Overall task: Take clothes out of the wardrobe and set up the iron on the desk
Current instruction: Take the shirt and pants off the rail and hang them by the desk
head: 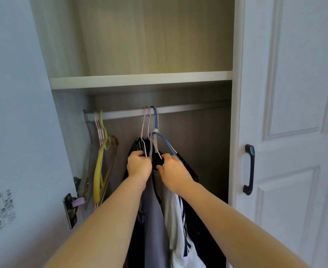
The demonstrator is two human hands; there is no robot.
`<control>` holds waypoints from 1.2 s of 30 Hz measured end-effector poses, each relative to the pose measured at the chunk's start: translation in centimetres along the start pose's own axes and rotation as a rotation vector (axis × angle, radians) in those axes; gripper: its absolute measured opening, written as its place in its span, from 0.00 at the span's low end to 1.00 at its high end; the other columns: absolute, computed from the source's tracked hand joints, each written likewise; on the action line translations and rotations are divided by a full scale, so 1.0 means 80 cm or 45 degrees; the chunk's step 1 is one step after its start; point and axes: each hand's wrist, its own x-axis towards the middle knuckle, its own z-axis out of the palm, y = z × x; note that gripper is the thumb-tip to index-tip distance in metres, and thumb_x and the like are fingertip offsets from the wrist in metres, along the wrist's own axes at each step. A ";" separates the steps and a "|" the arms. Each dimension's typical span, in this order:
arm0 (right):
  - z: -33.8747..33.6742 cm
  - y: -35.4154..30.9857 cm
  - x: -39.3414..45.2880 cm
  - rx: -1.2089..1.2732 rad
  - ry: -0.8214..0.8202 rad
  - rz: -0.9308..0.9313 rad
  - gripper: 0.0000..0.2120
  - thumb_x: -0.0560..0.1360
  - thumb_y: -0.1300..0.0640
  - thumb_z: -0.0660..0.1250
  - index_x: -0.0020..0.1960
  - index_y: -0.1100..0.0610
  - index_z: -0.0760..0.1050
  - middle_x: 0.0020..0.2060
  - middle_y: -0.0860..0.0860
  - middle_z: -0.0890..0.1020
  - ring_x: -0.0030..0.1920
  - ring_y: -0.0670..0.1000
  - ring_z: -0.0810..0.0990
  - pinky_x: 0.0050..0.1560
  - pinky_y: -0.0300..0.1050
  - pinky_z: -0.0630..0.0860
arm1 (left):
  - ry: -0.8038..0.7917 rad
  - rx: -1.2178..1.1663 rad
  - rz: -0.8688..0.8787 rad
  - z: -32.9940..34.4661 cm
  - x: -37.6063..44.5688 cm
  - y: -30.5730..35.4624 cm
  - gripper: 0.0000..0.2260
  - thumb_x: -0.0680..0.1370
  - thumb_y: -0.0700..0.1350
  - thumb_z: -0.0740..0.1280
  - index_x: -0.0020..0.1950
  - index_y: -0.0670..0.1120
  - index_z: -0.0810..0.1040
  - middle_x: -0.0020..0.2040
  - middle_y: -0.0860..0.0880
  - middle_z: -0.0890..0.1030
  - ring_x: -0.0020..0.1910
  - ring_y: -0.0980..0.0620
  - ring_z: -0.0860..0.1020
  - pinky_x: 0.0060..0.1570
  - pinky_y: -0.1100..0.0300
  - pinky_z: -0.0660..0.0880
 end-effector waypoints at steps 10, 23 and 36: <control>0.013 -0.040 0.036 0.423 0.039 0.212 0.11 0.78 0.67 0.56 0.39 0.58 0.68 0.38 0.52 0.72 0.37 0.48 0.70 0.37 0.38 0.66 | -0.095 -0.410 -0.159 -0.010 0.033 0.008 0.09 0.82 0.38 0.57 0.56 0.45 0.77 0.35 0.47 0.72 0.33 0.52 0.71 0.34 0.59 0.73; -0.041 -0.053 0.004 0.773 0.274 0.232 0.11 0.79 0.63 0.56 0.51 0.60 0.76 0.43 0.53 0.80 0.38 0.46 0.75 0.33 0.35 0.69 | -0.023 -0.724 -0.020 0.017 -0.014 0.040 0.06 0.81 0.40 0.59 0.54 0.45 0.76 0.41 0.45 0.76 0.35 0.51 0.74 0.36 0.57 0.72; -0.088 -0.036 -0.140 0.670 0.287 0.259 0.07 0.80 0.57 0.61 0.50 0.52 0.78 0.40 0.46 0.79 0.38 0.43 0.77 0.32 0.28 0.68 | -0.095 -0.857 -0.201 0.013 -0.153 0.039 0.09 0.80 0.43 0.64 0.46 0.42 0.82 0.36 0.46 0.80 0.36 0.50 0.78 0.47 0.52 0.78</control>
